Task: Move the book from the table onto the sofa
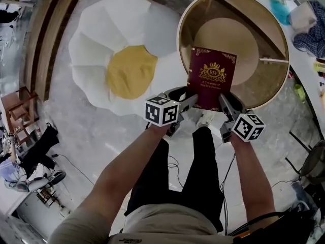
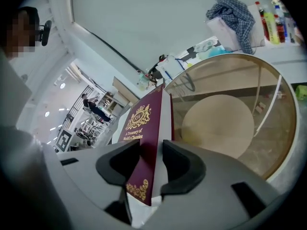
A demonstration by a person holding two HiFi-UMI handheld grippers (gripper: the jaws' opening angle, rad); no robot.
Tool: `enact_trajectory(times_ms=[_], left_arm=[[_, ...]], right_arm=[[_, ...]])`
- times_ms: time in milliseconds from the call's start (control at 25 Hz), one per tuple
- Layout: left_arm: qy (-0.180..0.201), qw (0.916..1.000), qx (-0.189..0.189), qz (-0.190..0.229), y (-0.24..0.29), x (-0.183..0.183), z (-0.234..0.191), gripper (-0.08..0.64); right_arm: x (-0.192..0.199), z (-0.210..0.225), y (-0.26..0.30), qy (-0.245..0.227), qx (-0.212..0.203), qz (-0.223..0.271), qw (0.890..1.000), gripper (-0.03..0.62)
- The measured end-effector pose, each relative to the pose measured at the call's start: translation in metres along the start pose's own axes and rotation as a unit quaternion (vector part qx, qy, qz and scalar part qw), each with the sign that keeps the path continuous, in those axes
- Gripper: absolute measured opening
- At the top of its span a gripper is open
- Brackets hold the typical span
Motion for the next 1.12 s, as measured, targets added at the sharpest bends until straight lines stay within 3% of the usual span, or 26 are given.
enact_trajectory(times_ms=[200, 520, 800, 1000, 1120], left_arm=[[-0.02, 0.9985, -0.034, 0.037, -0.072, 0.013, -0.049, 0.243], [-0.071, 0.989, -0.086, 0.098, -0.156, 0.047, -0.168, 0.244], [-0.124, 0.9788, -0.109, 0.122, -0.164, 0.101, -0.283, 0.244], [-0.142, 0.975, -0.122, 0.12, -0.126, 0.143, -0.402, 0.244], [-0.154, 0.9733, -0.121, 0.12, -0.11, 0.156, -0.442, 0.244]], right_arm=[[0.029, -0.062, 0.051, -0.031, -0.043, -0.034, 0.998, 0.156], [0.098, -0.133, 0.168, -0.075, -0.104, -0.108, 0.986, 0.158], [0.176, -0.137, 0.269, -0.112, -0.129, -0.18, 0.969, 0.158], [0.254, -0.095, 0.369, -0.123, -0.132, -0.219, 0.959, 0.158], [0.279, -0.079, 0.403, -0.129, -0.127, -0.234, 0.955, 0.16]])
Point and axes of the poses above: the fingertips, and each gripper's own axes: y forward along the fingers, z to its right, x out of its underside, the point moved 5 cm from there along -y, backward along the fingers, and after that the axes turned 5 degrees about -y, right-handed, at the moved point
